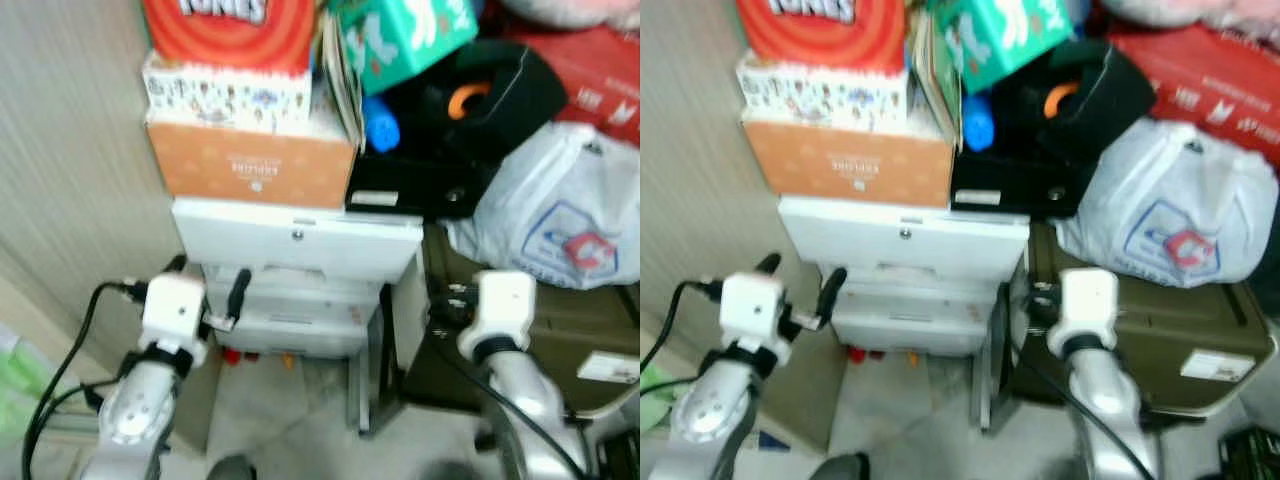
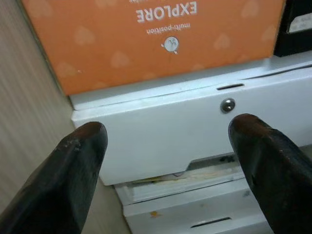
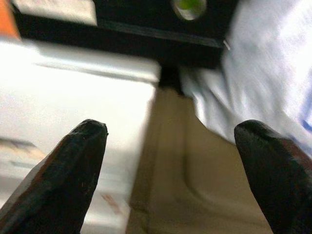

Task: Clean up the room

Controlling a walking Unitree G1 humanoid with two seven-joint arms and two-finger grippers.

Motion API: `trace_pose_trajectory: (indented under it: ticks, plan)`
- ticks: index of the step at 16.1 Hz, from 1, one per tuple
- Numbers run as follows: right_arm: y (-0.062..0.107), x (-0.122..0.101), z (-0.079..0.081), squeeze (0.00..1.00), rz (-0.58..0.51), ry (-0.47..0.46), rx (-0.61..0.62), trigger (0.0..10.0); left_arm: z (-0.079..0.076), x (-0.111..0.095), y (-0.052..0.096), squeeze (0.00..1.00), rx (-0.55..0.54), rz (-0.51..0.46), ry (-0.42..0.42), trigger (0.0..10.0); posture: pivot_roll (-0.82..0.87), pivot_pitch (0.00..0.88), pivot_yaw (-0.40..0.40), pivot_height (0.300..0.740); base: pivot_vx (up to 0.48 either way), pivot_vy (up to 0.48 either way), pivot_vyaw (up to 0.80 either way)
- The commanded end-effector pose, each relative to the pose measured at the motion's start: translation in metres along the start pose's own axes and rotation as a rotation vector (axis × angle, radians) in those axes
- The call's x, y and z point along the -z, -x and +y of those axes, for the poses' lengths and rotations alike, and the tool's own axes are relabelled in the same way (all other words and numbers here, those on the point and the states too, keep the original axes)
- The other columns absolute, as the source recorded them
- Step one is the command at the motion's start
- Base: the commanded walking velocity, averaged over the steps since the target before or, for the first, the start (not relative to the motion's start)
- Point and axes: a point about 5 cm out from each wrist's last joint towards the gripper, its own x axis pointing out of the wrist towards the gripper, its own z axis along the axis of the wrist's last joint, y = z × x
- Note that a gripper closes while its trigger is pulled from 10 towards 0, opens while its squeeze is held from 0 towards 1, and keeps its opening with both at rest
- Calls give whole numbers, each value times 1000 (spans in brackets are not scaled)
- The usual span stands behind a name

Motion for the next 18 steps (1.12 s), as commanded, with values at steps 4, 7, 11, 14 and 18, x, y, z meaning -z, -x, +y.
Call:
trace_pose_trajectory:
  ticks: [4,7,11,14,18]
  plan:
    - [3,4,-9,0,21,16,29,10000,-7,4,5,0,56,27,49,10000,-19,56,-107,740,0,0,800]
    - [1,3,-10,0,20,12,35,10000,-6,1,3,0,52,18,43,10000,-18,59,-112,740,0,0,800]
    - [-1,3,-11,0,12,14,40,10000,-8,3,3,0,58,20,28,10000,-21,54,-101,740,0,0,800]
    - [-1,6,-11,0,-2,8,80,10000,-8,4,-3,0,76,20,22,10000,-32,32,-45,740,0,0,769]
    - [-4,11,-11,0,-10,-31,142,10000,-12,-2,-26,0,140,-21,0,10000,-55,0,17,740,0,0,177]
